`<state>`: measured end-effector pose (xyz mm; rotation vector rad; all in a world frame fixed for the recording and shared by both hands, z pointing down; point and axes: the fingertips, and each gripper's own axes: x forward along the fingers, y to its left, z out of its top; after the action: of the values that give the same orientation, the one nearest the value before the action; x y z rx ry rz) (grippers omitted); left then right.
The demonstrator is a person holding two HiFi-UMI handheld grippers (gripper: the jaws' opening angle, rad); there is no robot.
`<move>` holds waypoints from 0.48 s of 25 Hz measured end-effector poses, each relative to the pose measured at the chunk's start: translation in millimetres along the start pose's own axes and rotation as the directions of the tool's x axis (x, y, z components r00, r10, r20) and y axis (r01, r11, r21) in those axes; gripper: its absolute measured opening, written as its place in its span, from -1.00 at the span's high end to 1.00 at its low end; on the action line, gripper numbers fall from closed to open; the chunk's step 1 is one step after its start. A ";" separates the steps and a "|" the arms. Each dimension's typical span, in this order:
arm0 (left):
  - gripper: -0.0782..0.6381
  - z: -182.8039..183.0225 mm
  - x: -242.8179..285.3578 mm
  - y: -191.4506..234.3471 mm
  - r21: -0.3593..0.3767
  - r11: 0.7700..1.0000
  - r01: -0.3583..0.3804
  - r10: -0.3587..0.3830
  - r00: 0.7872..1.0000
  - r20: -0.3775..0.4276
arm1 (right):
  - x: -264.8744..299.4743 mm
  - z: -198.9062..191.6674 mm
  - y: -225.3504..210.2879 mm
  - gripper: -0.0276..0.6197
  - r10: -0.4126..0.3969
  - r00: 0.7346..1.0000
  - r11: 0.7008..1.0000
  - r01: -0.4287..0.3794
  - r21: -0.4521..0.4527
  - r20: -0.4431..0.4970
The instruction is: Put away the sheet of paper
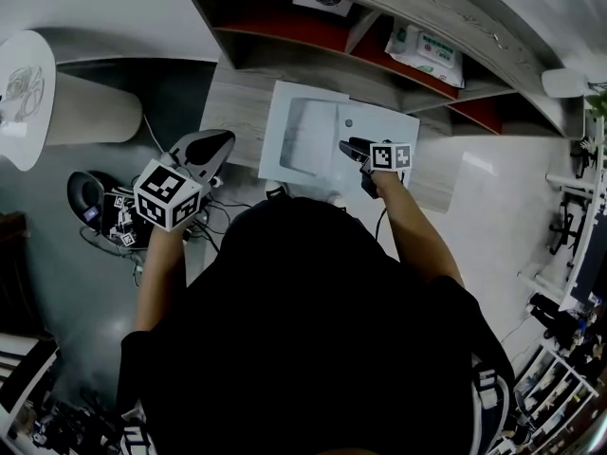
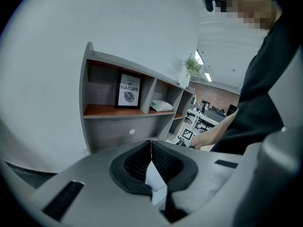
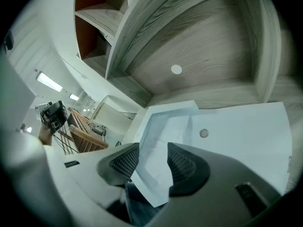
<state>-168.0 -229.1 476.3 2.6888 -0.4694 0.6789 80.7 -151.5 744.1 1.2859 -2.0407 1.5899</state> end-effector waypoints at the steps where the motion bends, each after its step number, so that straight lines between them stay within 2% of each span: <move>1: 0.73 0.7 0.9 -0.4 0.002 1.000 0.004 -0.004 1.000 0.000 | -4.2 -0.1 -0.7 0.33 -0.009 1.000 1.000 0.009 -0.007 0.006; 8: 0.73 4.4 9.9 -5.6 0.018 0.999 0.036 -0.035 0.999 -0.004 | -29.9 4.9 -2.3 0.61 -0.052 0.995 0.997 0.056 -0.046 0.086; 12: 0.73 5.1 14.1 -6.2 0.021 0.999 0.049 -0.049 0.999 -0.005 | -40.3 10.7 6.8 0.68 -0.056 0.990 0.993 0.069 -0.094 0.128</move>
<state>-151.9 -228.8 477.7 2.7084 -0.3955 0.6797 102.2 -141.4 709.1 1.4307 -2.1006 1.3957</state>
